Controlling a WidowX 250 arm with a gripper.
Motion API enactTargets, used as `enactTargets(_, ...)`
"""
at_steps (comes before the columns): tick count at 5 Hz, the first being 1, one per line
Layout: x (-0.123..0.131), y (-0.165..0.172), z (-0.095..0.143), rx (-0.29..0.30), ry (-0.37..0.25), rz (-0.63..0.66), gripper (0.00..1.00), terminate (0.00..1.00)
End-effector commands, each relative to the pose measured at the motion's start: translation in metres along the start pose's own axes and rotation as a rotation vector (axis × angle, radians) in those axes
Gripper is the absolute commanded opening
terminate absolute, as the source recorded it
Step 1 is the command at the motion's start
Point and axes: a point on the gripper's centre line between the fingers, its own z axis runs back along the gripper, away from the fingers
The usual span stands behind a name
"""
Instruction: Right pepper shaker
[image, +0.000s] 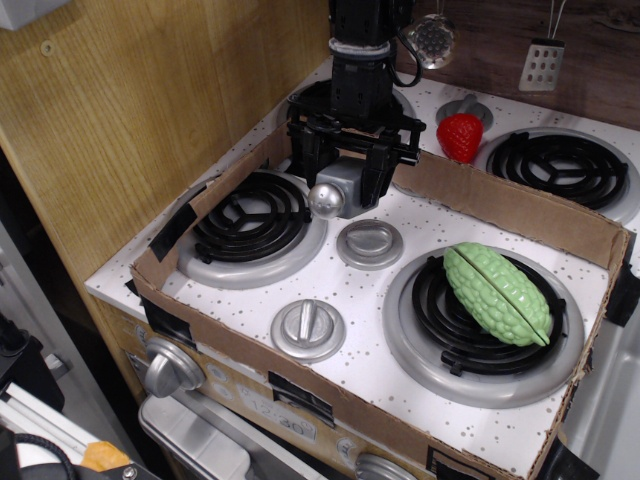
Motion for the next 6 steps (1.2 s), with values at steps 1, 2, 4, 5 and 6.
enactTargets(1,-0.012,0.013,0.010,-0.043,0.113,0.085,0.00,0.00)
enactTargets(2,-0.018,0.020,0.002,-0.093,0.234,0.111,0.00,0.00)
enactTargets(4,-0.031,0.015,-0.022,-0.176,0.397,0.191,0.00,0.00)
enactTargets(5,-0.036,0.008,-0.034,-0.234,0.467,0.228,0.00,0.00)
enactTargets(6,-0.038,0.003,-0.042,-0.284,0.502,0.254,0.00,0.00)
